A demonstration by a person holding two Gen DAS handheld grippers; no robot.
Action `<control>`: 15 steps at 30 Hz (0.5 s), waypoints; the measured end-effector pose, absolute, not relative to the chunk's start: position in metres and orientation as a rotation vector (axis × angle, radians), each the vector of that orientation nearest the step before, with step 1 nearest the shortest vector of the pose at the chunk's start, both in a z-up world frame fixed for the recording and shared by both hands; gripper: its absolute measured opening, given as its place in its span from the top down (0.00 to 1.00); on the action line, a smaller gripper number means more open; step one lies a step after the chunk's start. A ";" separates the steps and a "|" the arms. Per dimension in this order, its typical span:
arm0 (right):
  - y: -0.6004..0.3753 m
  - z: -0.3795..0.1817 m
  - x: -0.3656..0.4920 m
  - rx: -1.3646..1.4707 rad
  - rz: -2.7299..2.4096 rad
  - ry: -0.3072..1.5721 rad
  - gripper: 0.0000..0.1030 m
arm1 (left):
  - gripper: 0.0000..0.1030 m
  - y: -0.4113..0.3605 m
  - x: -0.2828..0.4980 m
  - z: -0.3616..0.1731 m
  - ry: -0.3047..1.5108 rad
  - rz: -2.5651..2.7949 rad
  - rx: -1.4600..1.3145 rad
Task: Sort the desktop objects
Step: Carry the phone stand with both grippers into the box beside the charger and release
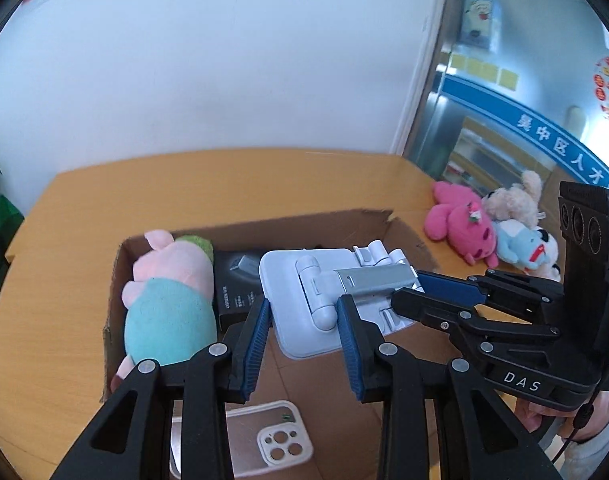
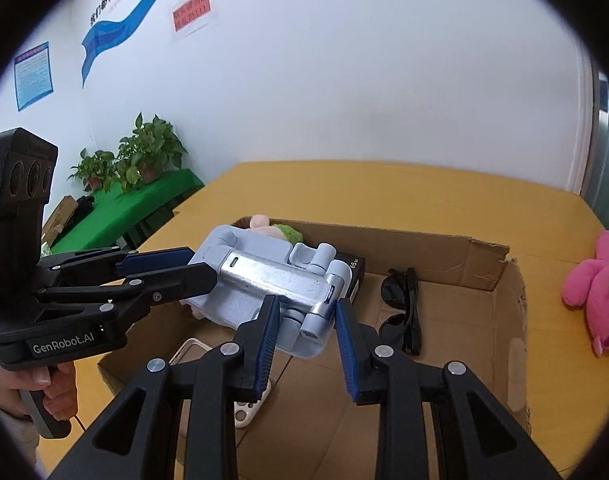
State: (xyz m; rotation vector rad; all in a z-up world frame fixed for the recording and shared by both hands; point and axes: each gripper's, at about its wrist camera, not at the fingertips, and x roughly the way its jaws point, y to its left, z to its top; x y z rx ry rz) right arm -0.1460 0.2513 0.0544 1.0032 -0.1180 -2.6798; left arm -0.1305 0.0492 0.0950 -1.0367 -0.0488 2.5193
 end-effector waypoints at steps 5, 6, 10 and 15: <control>0.254 0.006 -0.193 1.229 -2.565 -0.170 0.73 | 0.69 0.045 -0.172 0.048 -0.066 2.463 -1.240; 0.251 -0.006 -0.197 1.277 -2.535 -0.182 0.73 | 0.69 0.044 -0.180 0.037 -0.080 2.446 -1.292; 0.248 -0.047 -0.214 1.453 -2.420 -0.213 0.73 | 0.69 0.047 -0.199 -0.002 -0.077 2.377 -1.465; 0.246 -0.076 -0.221 1.596 -2.340 -0.230 0.73 | 0.70 0.059 -0.203 -0.030 0.018 2.335 -1.607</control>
